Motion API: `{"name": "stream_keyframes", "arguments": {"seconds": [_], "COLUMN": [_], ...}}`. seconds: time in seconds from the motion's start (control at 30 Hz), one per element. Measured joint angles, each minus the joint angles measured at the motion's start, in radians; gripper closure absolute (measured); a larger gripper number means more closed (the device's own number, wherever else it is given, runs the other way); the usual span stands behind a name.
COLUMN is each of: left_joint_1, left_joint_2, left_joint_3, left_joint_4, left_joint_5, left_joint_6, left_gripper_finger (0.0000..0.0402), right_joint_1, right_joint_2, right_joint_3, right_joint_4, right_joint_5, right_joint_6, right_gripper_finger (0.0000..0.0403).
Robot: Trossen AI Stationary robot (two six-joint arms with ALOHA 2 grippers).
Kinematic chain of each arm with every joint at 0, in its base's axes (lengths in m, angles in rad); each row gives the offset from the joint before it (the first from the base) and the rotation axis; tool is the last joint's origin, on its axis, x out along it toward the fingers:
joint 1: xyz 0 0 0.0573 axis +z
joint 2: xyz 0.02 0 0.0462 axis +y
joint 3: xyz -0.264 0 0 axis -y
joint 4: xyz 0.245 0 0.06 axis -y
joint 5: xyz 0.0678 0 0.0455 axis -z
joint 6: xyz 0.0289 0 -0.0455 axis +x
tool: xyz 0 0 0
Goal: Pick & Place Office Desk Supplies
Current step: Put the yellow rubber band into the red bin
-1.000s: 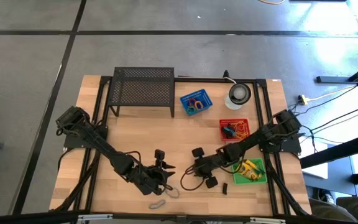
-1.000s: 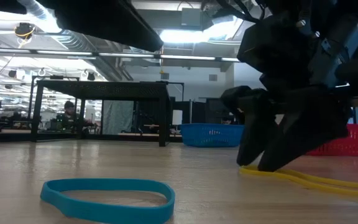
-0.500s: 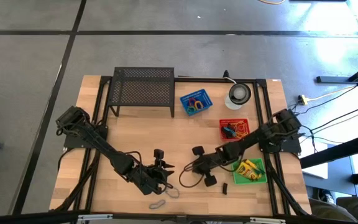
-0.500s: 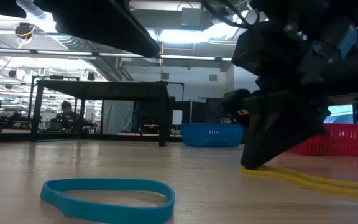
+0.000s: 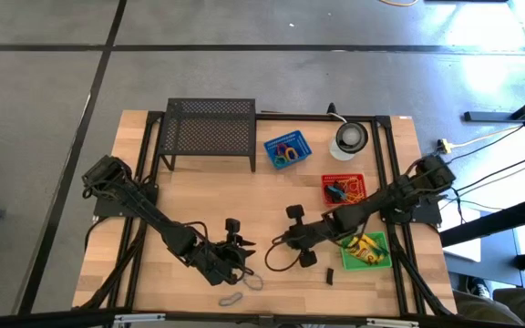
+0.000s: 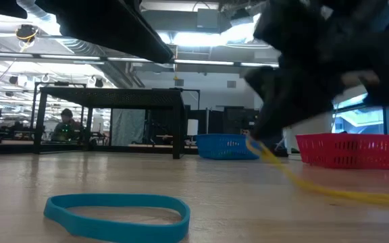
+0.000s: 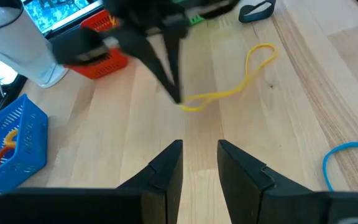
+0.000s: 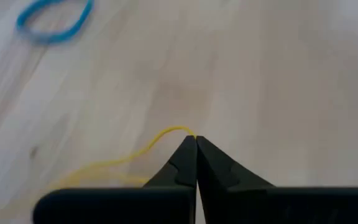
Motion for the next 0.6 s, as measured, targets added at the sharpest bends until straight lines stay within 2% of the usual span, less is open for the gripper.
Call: {"name": "stream_keyframes", "arguments": {"seconds": [0.3, 0.6], "left_joint_1": [0.0, 0.0], "left_joint_2": [0.0, 0.0], "left_joint_3": [0.0, 0.0], "left_joint_4": [0.0, 0.0], "left_joint_5": [0.001, 0.002], "left_joint_6": [-0.008, -0.016], "left_gripper_finger": [0.0307, 0.0311], "right_joint_1": [0.027, 0.107], "right_joint_2": [-0.227, -0.467], "right_joint_3": [0.003, 0.005], "right_joint_4": [0.005, 0.005], "right_joint_5": [0.308, 0.62], "right_joint_6": [0.197, 0.174], "right_gripper_finger": [0.0401, 0.0401]}}
